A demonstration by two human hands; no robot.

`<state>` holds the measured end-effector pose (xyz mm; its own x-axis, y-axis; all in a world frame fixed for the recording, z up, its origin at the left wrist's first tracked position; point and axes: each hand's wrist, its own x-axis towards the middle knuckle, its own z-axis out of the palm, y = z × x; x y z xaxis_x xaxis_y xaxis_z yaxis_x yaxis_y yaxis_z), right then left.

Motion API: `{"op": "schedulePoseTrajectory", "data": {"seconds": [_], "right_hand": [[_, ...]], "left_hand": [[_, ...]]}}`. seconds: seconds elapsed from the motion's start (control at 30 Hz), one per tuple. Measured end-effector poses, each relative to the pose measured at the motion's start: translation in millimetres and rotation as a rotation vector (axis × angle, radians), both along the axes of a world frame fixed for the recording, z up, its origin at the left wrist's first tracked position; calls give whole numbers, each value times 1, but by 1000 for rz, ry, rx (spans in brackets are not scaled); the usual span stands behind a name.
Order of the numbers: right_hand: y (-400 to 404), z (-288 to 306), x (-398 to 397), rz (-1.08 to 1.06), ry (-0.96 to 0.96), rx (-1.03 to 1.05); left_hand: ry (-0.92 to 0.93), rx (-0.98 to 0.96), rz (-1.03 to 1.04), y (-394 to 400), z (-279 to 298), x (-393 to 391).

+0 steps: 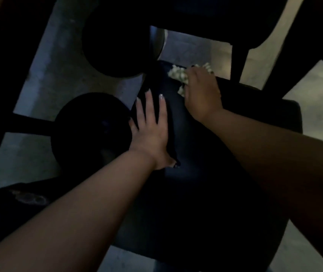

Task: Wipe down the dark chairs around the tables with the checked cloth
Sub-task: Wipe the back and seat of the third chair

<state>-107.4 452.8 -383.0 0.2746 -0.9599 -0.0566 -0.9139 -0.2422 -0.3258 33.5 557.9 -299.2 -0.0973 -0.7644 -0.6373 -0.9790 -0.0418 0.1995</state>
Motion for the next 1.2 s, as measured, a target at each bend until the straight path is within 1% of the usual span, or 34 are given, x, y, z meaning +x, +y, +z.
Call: {"op": "schedulePoseTrajectory", "data": {"seconds": [0.13, 0.23, 0.3, 0.4, 0.47, 0.53, 0.67, 0.73, 0.83, 0.97, 1.03, 1.1, 1.2], "right_hand": [[29, -6, -25, -44, -50, 29], [68, -9, -68, -120, -148, 15], [94, -7, -102, -239, -170, 59], [124, -2, -147, -487, -126, 63], [125, -2, -163, -613, -101, 42], [108, -5, -173, -685, -90, 59], [45, -5, -187, -910, -122, 116], [34, -6, -191, -917, -117, 178], [58, -7, -192, -855, -196, 166], [135, -5, -176, -911, -208, 126], [152, -6, -169, -960, -222, 92], [137, -9, -167, -1075, -207, 90], [97, -6, -149, -1252, -57, 169]], "left_hand": [[-28, 120, -67, -27, -21, -14], [-36, 122, -48, -24, -25, -16], [-28, 116, -33, -23, -22, -15], [-19, 89, -19, -23, -24, -14], [-9, 80, -11, -22, -27, -14], [-9, 69, -8, -21, -30, -13], [-3, 49, 5, -20, -33, -13], [-2, 45, 11, -19, -32, -13], [-6, 49, 17, -19, -30, -15], [2, 52, 23, -18, -27, -15], [14, 37, 27, -18, -28, -14], [25, 24, 33, -17, -30, -11], [69, -16, 57, -15, -31, -9]]}}
